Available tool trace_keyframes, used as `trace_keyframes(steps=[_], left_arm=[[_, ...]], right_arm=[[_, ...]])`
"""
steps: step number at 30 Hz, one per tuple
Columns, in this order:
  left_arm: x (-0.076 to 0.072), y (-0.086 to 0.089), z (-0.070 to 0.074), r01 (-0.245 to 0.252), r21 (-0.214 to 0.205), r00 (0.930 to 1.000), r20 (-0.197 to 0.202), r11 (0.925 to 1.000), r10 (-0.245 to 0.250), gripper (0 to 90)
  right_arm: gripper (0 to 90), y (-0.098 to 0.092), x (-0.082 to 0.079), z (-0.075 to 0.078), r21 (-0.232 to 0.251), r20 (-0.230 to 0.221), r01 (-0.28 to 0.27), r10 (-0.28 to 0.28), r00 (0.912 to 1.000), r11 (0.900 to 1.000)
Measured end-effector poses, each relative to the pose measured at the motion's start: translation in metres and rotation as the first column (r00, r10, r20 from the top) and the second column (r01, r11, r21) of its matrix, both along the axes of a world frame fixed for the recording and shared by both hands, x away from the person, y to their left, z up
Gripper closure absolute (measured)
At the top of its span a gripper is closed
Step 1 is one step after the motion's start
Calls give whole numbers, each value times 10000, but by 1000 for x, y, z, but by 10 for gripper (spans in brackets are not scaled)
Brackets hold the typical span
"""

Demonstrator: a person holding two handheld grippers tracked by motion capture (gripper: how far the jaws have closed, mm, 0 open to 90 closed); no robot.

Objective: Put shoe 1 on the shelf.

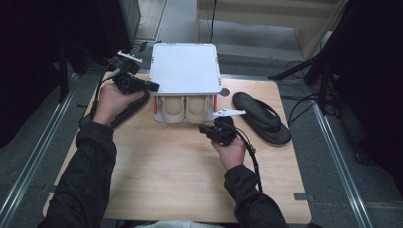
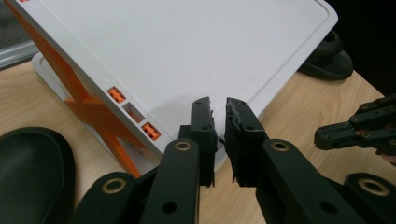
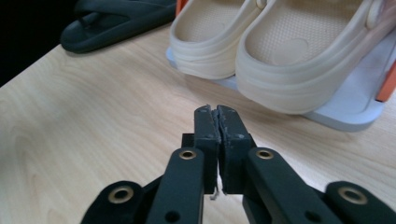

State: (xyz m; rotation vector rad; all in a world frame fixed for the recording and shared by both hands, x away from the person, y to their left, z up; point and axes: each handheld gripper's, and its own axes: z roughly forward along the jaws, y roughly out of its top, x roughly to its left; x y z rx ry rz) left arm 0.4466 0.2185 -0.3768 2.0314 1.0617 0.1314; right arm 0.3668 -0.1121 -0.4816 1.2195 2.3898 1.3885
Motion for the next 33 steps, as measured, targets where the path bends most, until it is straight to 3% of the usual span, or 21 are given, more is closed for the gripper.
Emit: trace_keyframes(steps=[4, 9, 12, 14, 18, 23, 26, 33], left_arm=[[-2, 2, 4, -89, -246, 9999, -50, 9997, 88, 717], [-9, 4, 11, -2, -258, 9999, -160, 9997, -2, 628], [-14, 7, 16, -65, -236, 10000, -19, 9997, 65, 561], [-19, 10, 19, -161, -186, 9998, 116, 9997, 163, 523], [-28, 19, 24, -281, -434, 9990, 333, 9987, 295, 488], [-42, 35, 26, -673, -366, 9968, 401, 9971, 687, 459], [-50, 45, 25, -951, -341, 9943, 460, 9949, 966, 455], [-64, 67, 17, -1643, -240, 9854, 405, 9861, 1652, 453]], right_arm=[[861, -10, -10, 2, -46, 164, -216, 216, 9996, 9998], [789, -22, -17, -2, -15, -33, -344, 344, 9994, 9994], [726, -31, -21, -3, 318, -135, -304, 308, 9994, 9990], [693, -35, -23, -2, 223, -105, -306, 309, 9995, 9993], [660, -38, -26, 2, 433, -121, -465, 470, 9988, 9980], [620, -43, -35, 10, 696, 150, -568, 559, 9983, 9960], [578, -49, -37, 12, 854, 58, -572, 569, 9984, 9947], [550, -63, -47, 11, 745, 20, -501, 501, 9987, 9960]])
